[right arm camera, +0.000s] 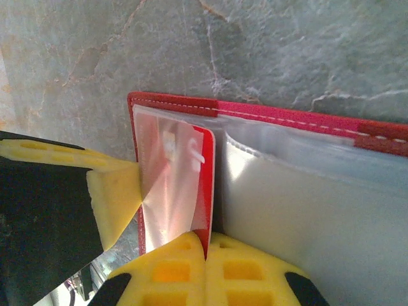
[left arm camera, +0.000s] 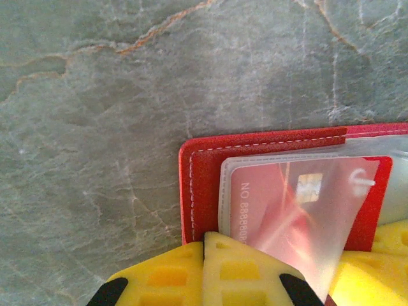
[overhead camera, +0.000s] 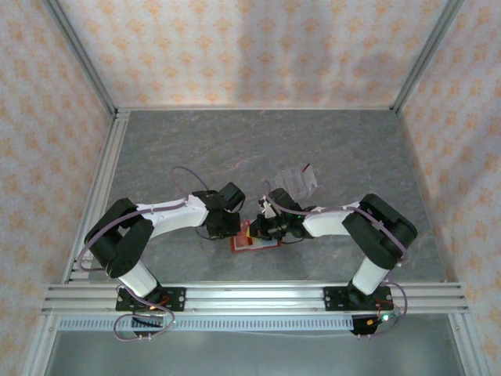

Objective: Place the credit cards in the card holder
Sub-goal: Insert the credit card into the card slot.

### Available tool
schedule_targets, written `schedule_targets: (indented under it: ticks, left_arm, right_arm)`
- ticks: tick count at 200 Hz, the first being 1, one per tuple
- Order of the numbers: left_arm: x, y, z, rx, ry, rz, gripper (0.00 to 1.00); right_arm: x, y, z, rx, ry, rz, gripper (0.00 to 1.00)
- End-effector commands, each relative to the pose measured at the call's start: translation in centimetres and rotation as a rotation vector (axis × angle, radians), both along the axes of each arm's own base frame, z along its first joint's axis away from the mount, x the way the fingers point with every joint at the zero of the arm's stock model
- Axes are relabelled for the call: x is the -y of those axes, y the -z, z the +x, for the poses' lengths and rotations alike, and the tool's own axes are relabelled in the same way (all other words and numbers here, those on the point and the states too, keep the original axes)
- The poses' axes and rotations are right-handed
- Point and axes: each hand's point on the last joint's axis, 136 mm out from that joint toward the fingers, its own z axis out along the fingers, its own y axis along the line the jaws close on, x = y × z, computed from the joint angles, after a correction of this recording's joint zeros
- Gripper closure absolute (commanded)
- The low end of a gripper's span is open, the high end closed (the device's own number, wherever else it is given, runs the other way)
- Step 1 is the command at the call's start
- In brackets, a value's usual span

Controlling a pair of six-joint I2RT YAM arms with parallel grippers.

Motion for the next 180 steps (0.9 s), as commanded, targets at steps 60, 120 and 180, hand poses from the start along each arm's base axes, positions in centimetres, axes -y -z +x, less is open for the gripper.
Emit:
schedule_targets:
  ticks: [60,120,180]
  left_arm:
    - [-1.1,2.8,-2.4,-0.092,0.034,0.063,1.0]
    - [-1.4,3.0,-2.8,-0.092,0.026,0.063,1.0]
    - [-1.7,2.9,-2.9,-0.084,0.018,0.064,1.0]
  right_arm:
    - [0.5,0.8,-0.1,0.03,-0.007,-0.089,0.81]
    - [1.0,-1.2,-0.2,0.056,-0.034,-0.122,0.69]
    - [1.3,-4.2,0.1,0.108,-0.059,-0.132,0.65]
